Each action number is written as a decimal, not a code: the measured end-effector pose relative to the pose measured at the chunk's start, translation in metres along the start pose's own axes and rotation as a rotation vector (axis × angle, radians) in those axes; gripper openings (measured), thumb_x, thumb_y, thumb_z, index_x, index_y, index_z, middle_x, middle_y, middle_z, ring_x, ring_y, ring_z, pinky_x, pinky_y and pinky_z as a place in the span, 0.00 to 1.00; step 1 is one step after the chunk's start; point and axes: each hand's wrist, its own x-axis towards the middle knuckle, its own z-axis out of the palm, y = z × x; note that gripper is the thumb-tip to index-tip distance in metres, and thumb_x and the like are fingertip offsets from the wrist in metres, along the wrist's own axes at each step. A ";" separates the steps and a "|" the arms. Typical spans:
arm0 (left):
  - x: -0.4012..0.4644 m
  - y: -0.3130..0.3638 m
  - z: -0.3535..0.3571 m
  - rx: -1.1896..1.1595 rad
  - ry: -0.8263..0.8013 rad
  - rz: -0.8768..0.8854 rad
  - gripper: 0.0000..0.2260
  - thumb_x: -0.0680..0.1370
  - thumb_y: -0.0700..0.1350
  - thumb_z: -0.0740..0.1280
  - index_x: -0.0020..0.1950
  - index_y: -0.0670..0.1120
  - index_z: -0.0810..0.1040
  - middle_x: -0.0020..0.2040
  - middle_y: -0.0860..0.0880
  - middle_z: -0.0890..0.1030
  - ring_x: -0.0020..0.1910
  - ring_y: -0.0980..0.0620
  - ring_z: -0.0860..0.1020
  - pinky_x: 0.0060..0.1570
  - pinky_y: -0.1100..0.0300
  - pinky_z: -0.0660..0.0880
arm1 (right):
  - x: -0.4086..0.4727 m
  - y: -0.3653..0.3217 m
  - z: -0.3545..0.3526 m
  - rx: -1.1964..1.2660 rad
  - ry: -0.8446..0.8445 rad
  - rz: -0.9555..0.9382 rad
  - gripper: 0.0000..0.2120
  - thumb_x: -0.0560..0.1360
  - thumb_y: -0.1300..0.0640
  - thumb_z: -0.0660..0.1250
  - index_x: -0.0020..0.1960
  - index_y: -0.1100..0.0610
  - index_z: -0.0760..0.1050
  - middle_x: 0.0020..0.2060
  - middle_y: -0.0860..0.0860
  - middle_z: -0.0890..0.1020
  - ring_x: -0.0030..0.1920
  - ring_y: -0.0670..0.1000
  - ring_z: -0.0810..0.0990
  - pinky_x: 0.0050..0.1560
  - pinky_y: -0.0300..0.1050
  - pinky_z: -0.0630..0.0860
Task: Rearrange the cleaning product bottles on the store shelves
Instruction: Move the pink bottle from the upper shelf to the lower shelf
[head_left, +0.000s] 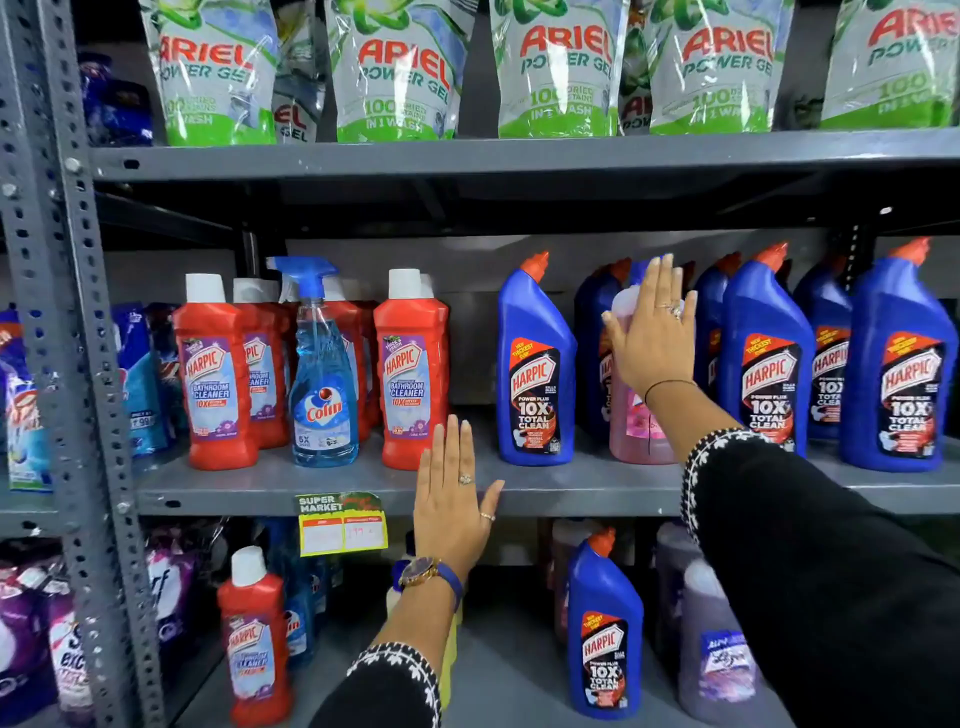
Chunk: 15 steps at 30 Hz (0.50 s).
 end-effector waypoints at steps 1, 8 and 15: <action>-0.005 -0.001 0.000 -0.003 -0.036 -0.015 0.34 0.78 0.57 0.52 0.78 0.41 0.46 0.76 0.42 0.55 0.76 0.45 0.52 0.73 0.53 0.48 | 0.006 0.000 0.002 0.034 0.024 0.060 0.37 0.79 0.46 0.57 0.75 0.66 0.42 0.77 0.61 0.48 0.77 0.59 0.47 0.75 0.57 0.45; -0.031 -0.010 0.020 0.027 -0.110 -0.006 0.32 0.79 0.57 0.51 0.77 0.41 0.51 0.78 0.44 0.51 0.74 0.43 0.55 0.73 0.54 0.44 | 0.051 -0.009 0.010 0.255 0.004 0.407 0.43 0.73 0.40 0.65 0.73 0.68 0.53 0.72 0.63 0.63 0.74 0.60 0.59 0.75 0.59 0.46; -0.033 -0.013 0.030 -0.005 -0.037 0.012 0.29 0.82 0.58 0.41 0.78 0.44 0.43 0.78 0.47 0.42 0.76 0.47 0.46 0.73 0.54 0.43 | 0.060 -0.004 0.018 0.121 0.061 0.472 0.31 0.70 0.41 0.68 0.58 0.66 0.72 0.57 0.65 0.78 0.62 0.64 0.72 0.72 0.62 0.52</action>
